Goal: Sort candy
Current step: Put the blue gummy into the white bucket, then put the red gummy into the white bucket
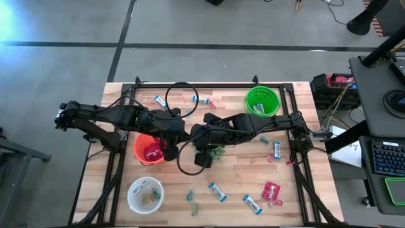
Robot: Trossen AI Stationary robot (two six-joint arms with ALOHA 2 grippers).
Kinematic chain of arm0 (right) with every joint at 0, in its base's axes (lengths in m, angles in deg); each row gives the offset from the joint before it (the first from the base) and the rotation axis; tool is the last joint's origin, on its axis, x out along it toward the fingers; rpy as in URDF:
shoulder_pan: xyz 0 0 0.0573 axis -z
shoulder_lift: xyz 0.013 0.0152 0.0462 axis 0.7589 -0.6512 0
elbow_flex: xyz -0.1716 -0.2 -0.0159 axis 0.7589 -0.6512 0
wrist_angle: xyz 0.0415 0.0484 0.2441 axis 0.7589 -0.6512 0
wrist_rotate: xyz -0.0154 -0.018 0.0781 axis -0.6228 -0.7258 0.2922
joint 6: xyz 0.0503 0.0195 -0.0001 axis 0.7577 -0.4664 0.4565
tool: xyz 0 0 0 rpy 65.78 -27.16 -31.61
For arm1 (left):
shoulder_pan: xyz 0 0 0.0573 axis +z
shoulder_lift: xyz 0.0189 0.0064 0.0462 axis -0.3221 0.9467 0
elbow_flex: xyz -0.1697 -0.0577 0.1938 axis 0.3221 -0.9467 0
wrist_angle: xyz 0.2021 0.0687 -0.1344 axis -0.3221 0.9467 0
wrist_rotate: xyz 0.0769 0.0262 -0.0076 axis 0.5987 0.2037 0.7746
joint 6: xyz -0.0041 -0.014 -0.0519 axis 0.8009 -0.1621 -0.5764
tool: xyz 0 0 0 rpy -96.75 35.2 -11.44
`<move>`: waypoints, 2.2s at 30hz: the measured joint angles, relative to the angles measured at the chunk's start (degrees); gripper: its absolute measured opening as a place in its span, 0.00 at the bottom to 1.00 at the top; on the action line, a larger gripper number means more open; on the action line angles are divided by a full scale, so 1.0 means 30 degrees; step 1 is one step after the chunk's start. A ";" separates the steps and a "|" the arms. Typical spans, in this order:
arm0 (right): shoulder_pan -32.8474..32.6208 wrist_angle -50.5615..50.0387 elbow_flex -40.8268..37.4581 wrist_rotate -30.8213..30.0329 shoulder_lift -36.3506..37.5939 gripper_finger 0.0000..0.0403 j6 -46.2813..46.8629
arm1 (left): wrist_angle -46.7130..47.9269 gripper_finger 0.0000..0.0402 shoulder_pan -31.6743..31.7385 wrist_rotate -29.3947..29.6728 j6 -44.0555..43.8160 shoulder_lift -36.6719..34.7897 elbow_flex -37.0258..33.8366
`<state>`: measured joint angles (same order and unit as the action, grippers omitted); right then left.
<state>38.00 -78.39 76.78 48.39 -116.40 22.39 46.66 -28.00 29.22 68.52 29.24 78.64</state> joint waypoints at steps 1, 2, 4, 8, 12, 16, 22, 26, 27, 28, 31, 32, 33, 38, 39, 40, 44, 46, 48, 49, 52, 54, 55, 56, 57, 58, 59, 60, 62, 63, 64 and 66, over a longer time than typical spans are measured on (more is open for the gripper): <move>0.0001 0.0000 0.0000 0.0000 0.0000 0.23 0.0000 | 0.0042 0.00 0.0000 0.0000 -0.0006 0.0000 0.0000; 0.0005 0.0004 0.0000 -0.0008 0.0000 0.26 0.0000 | 0.0153 0.00 0.0000 -0.0012 -0.0013 0.0000 0.0007; 0.0005 -0.0006 0.0000 -0.0071 0.0006 0.31 0.0000 | 0.0856 0.00 0.0000 -0.0206 -0.0248 0.0000 0.0022; 0.0015 -0.0492 0.0000 -0.0080 0.0129 0.39 -0.0113 | 0.2895 0.00 -0.0100 -0.1646 -0.1622 0.0000 0.0022; 0.0077 -0.1673 0.0007 -0.0168 0.0305 0.43 -0.0467 | 0.4227 0.00 -0.0701 -0.3161 -0.3035 -0.0005 0.0022; 0.0228 -0.2928 0.0007 -0.0179 0.0357 0.45 -0.0217 | 0.5436 0.00 -0.2135 -0.3701 -0.4644 -0.0015 0.0022; 0.0435 -0.4166 0.0008 -0.0189 0.0357 0.44 -0.0138 | 0.6949 0.00 -0.5058 -0.3740 -0.7708 -0.0029 -0.0073; 0.0549 -0.4282 0.0007 -0.0182 0.0357 0.43 -0.0141 | 0.8057 0.00 -0.6914 -0.3686 -1.0190 -0.0036 -0.0296; 0.0555 -0.4295 0.0011 -0.0182 0.0357 0.43 -0.0138 | 0.8492 0.00 -0.7312 -0.3686 -1.0843 -0.0036 -0.0319; 0.0575 -0.4299 0.0015 -0.0182 0.0357 0.43 -0.0146 | 0.8819 0.00 -0.7695 -0.3679 -1.1447 -0.0036 -0.0339; 0.0617 -0.4358 0.0015 -0.0175 0.0357 0.43 -0.0145 | 0.9387 0.00 -0.8654 -0.3830 -1.2948 -0.0036 -0.0413; 0.0628 -0.4405 0.0015 -0.0175 0.0357 0.44 -0.0142 | 0.9432 0.00 -0.8929 -0.3967 -1.3360 -0.0036 -0.0423; 0.0639 -0.4443 0.0015 -0.0168 0.0357 0.44 -0.0139 | 0.9446 0.00 -0.9175 -0.4019 -1.3734 -0.0036 -0.0423; 0.0646 -0.4619 0.0015 -0.0160 0.0357 0.43 -0.0141 | 0.9479 0.00 -0.9842 -0.4580 -1.4793 -0.0036 -0.0423; 0.0646 -0.4629 0.0015 -0.0160 0.0357 0.43 -0.0146 | 0.9479 0.00 -0.9896 -0.4676 -1.4856 -0.0036 -0.0423; 0.0646 -0.4649 0.0015 -0.0160 0.0357 0.42 -0.0143 | 0.9479 0.00 -0.9923 -0.4718 -1.4909 -0.0036 -0.0423; 0.0646 -0.4970 0.0015 -0.0160 0.0357 0.42 -0.0146 | 0.9556 0.00 -0.9923 -0.4983 -1.4942 -0.0036 -0.0423; 0.0646 -0.5209 0.0017 -0.0160 0.0357 0.42 -0.0133 | 0.9716 0.00 -0.9923 -0.4990 -1.4827 -0.0036 -0.0423; 0.0646 -0.5275 0.0015 -0.0160 0.0357 0.42 -0.0013 | 0.9962 0.01 -0.9923 -0.4990 -1.4819 -0.0036 -0.0423; 0.0646 -0.5285 0.0016 -0.0160 0.0357 0.42 0.0087 | 1.0063 0.03 -0.9923 -0.4990 -1.4819 -0.0036 -0.0423; 0.0646 -0.5426 0.0022 -0.0160 0.0357 0.42 0.0226 | 1.0067 0.07 -0.9923 -0.5040 -1.4812 -0.0036 -0.0423; 0.0646 -0.5613 0.0022 -0.0160 0.0357 0.42 0.0226 | 1.0061 0.11 -0.9923 -0.5348 -1.4812 -0.0036 -0.0423; 0.0646 -0.5675 0.0022 -0.0160 0.0357 0.42 0.0226 | 1.0056 0.14 -0.9923 -0.5492 -1.4805 -0.0036 -0.0423; 0.0646 -0.5697 0.0022 -0.0160 0.0357 0.43 0.0226 | 1.0060 0.16 -0.9923 -0.5522 -1.4805 -0.0036 -0.0423; 0.0664 -0.5690 0.0020 -0.0166 0.0357 0.43 0.0226 | 1.0062 0.18 -0.9923 -0.5522 -1.4805 -0.0036 -0.0423; 0.0679 -0.5690 0.0022 -0.0164 0.0357 0.43 0.0226 | 1.0060 0.20 -0.9923 -0.5522 -1.4739 -0.0036 -0.0423; 0.0729 -0.5689 0.0022 -0.0175 0.0357 0.44 0.0219 | 1.0062 0.22 -0.9923 -0.5515 -1.4586 -0.0036 -0.0423; 0.0791 -0.5683 0.0022 -0.0186 0.0357 0.44 0.0209 | 1.0067 0.24 -0.9923 -0.5488 -1.4419 -0.0036 -0.0423; 0.0996 -0.5676 0.0022 -0.0497 0.0357 0.45 0.0084 | 1.0069 0.27 -0.9923 -0.5000 -1.4211 -0.0036 -0.0423; 0.1124 -0.5675 0.0022 -0.0773 0.0357 0.45 -0.0092 | 1.0069 0.28 -0.9923 -0.4494 -1.4071 -0.0036 -0.0423; 0.1274 -0.5668 0.0022 -0.1066 0.0357 0.45 -0.0255 | 1.0069 0.29 -0.9916 -0.3883 -1.3955 -0.0036 -0.0423; 0.1654 -0.5644 0.0022 -0.1601 0.0357 0.46 -0.0610 | 1.0064 0.29 -0.9888 -0.2385 -1.3879 -0.0105 -0.0425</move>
<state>42.96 -95.32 76.85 43.58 -115.33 20.56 76.85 -57.66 22.06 26.88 28.93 77.37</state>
